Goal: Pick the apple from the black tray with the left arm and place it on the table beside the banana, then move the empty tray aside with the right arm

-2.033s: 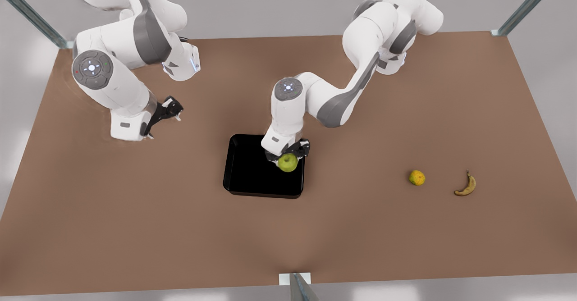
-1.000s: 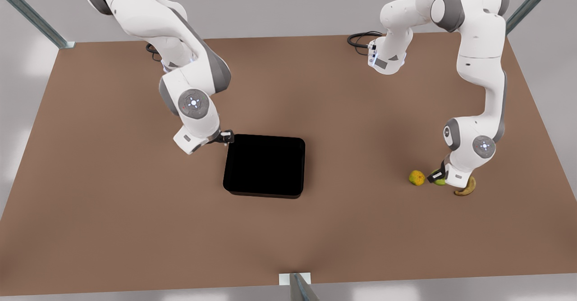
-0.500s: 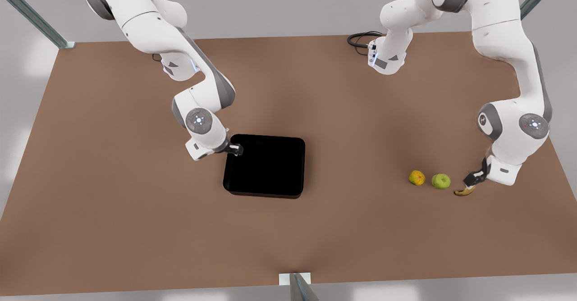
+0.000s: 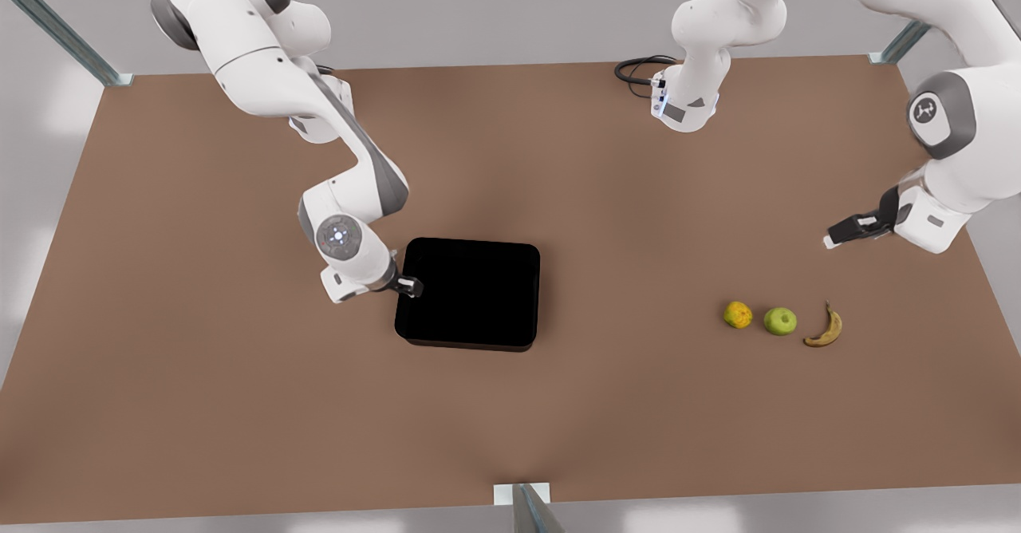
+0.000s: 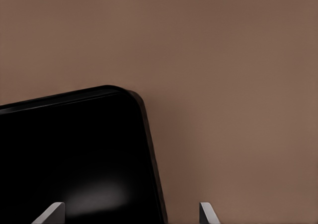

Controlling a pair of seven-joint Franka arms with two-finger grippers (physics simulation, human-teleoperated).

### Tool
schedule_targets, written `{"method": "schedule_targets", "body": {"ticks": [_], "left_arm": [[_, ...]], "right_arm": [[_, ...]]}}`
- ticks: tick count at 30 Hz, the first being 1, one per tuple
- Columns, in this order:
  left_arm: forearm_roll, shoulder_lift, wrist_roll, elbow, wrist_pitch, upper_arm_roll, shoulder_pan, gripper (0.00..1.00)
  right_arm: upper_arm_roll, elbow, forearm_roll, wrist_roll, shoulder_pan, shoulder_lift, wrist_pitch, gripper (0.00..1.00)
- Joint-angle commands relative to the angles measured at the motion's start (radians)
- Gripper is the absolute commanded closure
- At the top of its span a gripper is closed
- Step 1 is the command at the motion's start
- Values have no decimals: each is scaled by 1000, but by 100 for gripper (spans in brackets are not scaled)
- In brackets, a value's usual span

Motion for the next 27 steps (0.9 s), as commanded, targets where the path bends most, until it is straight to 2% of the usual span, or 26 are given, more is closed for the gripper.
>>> {"method": "schedule_targets", "body": {"ticks": [1,4,9,15,27], "left_arm": [[57,-12,28,-5,-88,-6,-30,0],[34,-14,28,3,-88,-26,-87,0],[-31,-16,82,12,-99,-32,-83,0],[-26,-22,77,-2,-128,-12,-75,0],[-26,-34,76,-8,-183,-5,-73,0]], "right_arm": [[0,1,-3,-101,6,10,9,0],[2,-1,-37,-156,7,13,9,0],[2,-1,-35,-193,6,50,23,0],[5,-123,-28,-187,9,8,41,0],[20,-114,17,-127,41,53,121,0]]}}
